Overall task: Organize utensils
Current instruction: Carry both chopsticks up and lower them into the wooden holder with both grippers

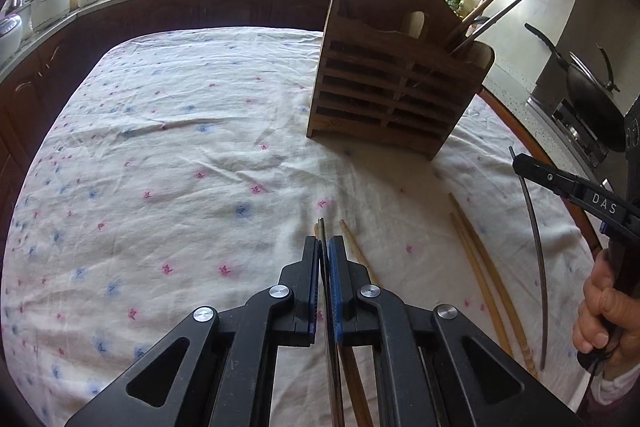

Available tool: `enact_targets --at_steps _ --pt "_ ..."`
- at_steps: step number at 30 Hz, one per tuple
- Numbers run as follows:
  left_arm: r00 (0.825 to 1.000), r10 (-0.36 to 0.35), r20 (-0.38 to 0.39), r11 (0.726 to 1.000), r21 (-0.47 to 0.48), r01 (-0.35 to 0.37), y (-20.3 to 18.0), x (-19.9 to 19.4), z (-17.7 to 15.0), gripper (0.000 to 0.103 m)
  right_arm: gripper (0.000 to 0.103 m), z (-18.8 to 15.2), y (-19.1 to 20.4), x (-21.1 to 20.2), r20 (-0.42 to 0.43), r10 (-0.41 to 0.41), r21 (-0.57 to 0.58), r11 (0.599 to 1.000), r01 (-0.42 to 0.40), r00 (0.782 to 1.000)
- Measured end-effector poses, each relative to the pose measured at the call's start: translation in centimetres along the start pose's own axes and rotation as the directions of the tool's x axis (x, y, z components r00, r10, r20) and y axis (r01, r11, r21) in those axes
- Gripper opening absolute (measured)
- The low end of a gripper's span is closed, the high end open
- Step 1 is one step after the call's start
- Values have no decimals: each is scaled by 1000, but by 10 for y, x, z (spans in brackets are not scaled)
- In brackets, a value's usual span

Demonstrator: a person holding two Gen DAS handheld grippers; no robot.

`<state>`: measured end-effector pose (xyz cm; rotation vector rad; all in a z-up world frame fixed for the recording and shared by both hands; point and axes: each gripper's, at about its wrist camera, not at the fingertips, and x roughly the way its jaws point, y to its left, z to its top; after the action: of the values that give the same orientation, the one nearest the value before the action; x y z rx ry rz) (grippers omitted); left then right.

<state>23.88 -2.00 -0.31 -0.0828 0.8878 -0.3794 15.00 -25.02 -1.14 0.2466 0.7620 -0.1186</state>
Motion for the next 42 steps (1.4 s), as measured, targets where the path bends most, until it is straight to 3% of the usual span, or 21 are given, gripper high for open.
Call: enact_targets --at_steps 8,10,12,14,20,26,31,34,38,40,42 --pt "994 59 -96 998 28 -57 -2 32 -1 5 4 1 12 -22 39 9 -22 1000 -8 999" --pt "993 64 -97 998 35 -60 -3 34 3 11 4 -2 12 -24 38 10 -22 1000 -9 999" --pt "992 83 -98 996 49 -78 -7 37 6 26 4 -5 12 -26 37 12 -21 1000 -11 999" --pt "990 103 -98 993 64 -97 -9 43 9 29 4 -7 11 -28 37 15 -15 1000 -15 999" --pt "988 121 -98 989 94 -112 -12 51 13 29 4 -8 12 -30 39 25 -11 1000 -24 999" --pt "992 99 -78 994 49 -95 6 23 3 29 4 -10 8 -37 48 31 -1 1000 -31 998" --pt "987 119 -112 988 108 -107 -1 17 -14 29 4 -12 8 -42 58 41 6 999 -41 997" --pt "979 180 -95 970 181 -161 -13 18 -17 28 4 -13 10 -41 55 47 7 999 -47 997" --pt "981 169 -94 974 170 -152 -14 20 -13 27 4 -13 12 -41 53 48 5 999 -48 997" --pt "982 168 -92 974 167 -151 -14 25 -8 25 4 -13 11 -41 54 46 10 999 -47 997" --pt "982 166 -87 974 171 -149 -16 31 -4 15 4 -13 9 -40 53 44 16 999 -45 998"
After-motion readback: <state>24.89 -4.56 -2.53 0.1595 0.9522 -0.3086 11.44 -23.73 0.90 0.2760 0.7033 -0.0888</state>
